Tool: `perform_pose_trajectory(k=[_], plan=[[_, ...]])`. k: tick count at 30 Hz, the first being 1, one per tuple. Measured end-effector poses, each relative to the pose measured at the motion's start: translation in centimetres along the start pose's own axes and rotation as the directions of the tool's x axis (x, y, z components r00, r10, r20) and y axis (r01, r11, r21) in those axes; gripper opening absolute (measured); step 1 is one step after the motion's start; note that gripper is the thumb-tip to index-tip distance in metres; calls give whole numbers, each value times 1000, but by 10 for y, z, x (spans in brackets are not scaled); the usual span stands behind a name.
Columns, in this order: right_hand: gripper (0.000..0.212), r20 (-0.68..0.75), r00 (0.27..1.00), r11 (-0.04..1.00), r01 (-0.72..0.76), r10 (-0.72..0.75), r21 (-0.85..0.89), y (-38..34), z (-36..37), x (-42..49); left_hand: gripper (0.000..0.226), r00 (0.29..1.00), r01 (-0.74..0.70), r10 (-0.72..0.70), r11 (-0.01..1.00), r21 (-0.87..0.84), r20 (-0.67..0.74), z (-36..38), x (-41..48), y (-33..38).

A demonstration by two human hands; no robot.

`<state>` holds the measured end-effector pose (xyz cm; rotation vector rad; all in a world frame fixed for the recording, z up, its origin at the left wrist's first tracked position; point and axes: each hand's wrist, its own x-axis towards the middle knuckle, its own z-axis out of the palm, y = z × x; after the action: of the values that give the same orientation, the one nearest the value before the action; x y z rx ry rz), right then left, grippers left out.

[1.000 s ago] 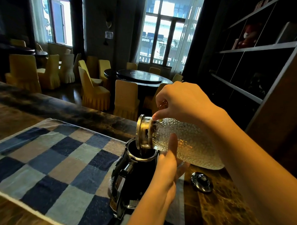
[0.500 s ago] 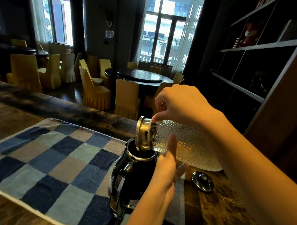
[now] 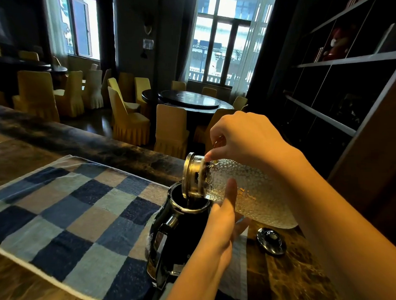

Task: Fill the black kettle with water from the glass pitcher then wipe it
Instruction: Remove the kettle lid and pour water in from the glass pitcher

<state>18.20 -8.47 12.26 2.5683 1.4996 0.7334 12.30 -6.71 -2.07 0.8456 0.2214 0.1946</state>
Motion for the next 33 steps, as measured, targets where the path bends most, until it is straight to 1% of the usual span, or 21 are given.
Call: perform_pose_trajectory(k=[1,3,4,8,10,13,15,16,18,20,22,23,25,26,27,28,29,30,33], plan=[[36,-5,1000,1000,-5,5,4,0,1,-1,42,1000,1,-1,1000,5,4,-1,0,1],[35,-17,1000,1000,-24,24,11,0,4,-4,65,1000,3,-4,999,36,12,-3,-2,1],[36,-25,999,999,-37,37,13,0,6,-7,70,1000,0,-1,999,54,16,-4,-3,1],[41,-64,991,992,-112,115,59,5,13,-22,61,998,-23,15,989,144,59,-8,-8,-1],[42,-67,981,979,-175,182,103,8,15,-32,68,998,-14,0,980,198,71,-12,-10,-2],[41,-70,956,942,-266,286,206,8,18,-56,66,995,-16,-9,968,252,97,-18,-12,-1],[40,-74,925,895,-338,374,290,8,24,-74,67,992,-32,-5,954,297,124,-22,-12,-3],[41,-61,904,860,-380,424,339,8,28,-83,65,991,-31,-13,943,331,131,-24,-12,-4],[44,-5,861,769,-451,508,452,10,36,-97,47,990,-28,-27,926,375,140,-27,-13,-4],[45,58,834,683,-488,549,544,7,41,-110,26,988,-27,-40,908,418,151,-30,-13,-5],[48,119,814,595,-507,568,623,1,42,-122,12,987,-51,-25,893,448,162,-31,-14,-4],[52,152,805,536,-510,574,673,-3,41,-128,9,985,-63,-16,894,444,171,-31,-14,-2],[58,209,787,377,-488,581,787,-11,37,-137,19,981,-99,16,898,428,194,-29,-14,2],[56,224,772,300,-472,595,829,-16,33,-140,24,978,-112,25,901,420,209,-28,-16,6],[52,227,758,240,-452,612,860,-20,28,-141,25,973,-125,31,902,414,227,-26,-17,11],[49,216,751,207,-426,624,881,-24,22,-141,25,968,-145,41,896,420,248,-24,-19,18],[49,195,754,201,-398,627,895,-29,16,-140,30,962,-171,55,886,431,268,-23,-21,26],[49,165,765,216,-371,623,903,-34,8,-137,39,955,-201,73,873,444,288,-22,-23,36],[45,44,809,310,-275,586,910,-52,-16,-122,53,925,-310,180,866,392,334,-21,-28,67]])
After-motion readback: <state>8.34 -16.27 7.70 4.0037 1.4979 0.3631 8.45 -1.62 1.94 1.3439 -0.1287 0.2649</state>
